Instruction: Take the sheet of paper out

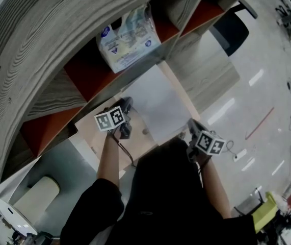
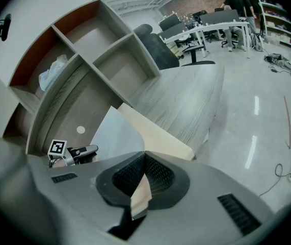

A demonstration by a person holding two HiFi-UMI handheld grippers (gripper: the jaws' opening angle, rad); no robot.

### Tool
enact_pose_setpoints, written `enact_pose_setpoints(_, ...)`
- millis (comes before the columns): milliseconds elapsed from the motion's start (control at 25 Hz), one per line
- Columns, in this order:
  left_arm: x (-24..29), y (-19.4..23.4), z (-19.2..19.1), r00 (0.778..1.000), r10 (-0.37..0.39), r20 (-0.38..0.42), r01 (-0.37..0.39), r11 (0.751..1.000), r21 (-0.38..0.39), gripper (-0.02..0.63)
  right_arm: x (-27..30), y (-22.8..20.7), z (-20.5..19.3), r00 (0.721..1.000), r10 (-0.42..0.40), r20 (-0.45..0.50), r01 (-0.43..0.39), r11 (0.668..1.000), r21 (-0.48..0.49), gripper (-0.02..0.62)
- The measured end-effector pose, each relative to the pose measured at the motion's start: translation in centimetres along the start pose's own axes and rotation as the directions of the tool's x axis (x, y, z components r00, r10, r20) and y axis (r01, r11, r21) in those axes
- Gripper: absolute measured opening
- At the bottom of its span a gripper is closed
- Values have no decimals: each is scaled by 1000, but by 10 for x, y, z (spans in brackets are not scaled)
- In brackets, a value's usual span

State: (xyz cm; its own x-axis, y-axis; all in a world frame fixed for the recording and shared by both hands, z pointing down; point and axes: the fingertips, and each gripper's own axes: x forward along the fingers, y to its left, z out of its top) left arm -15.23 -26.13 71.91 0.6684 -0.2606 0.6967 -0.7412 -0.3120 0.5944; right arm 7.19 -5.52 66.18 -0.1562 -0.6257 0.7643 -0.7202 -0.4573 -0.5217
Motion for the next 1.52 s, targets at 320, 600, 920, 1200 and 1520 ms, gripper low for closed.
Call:
enact_pose_setpoints(320, 0, -4, 2, 1000, 14, 5, -14, 999, 39, 146, 1, 0, 0, 1000, 0, -5, 0, 1000, 2, 17)
enact_pose_setpoints(600, -4, -6, 5, 1000, 25, 15, -26, 996, 83, 71, 1, 1, -1, 1000, -1, -6, 1, 1000, 0, 17)
enact_pose_setpoints(920, -12, -11, 8, 999, 46, 27, -47, 998, 41, 54, 2, 6, -1, 1000, -2, 8, 2, 1000, 2, 17)
enact_pose_setpoints(1200, -20, -15, 11, 997, 56, 60, -58, 998, 38, 46, 1, 14, -2, 1000, 1, 19, -1, 1000, -3, 17)
enact_pose_setpoints(1520, -34, -27, 25, 994, 42, 97, -48, 997, 65, 44, -2, 28, -1, 999, 30, 36, -29, 999, -22, 17)
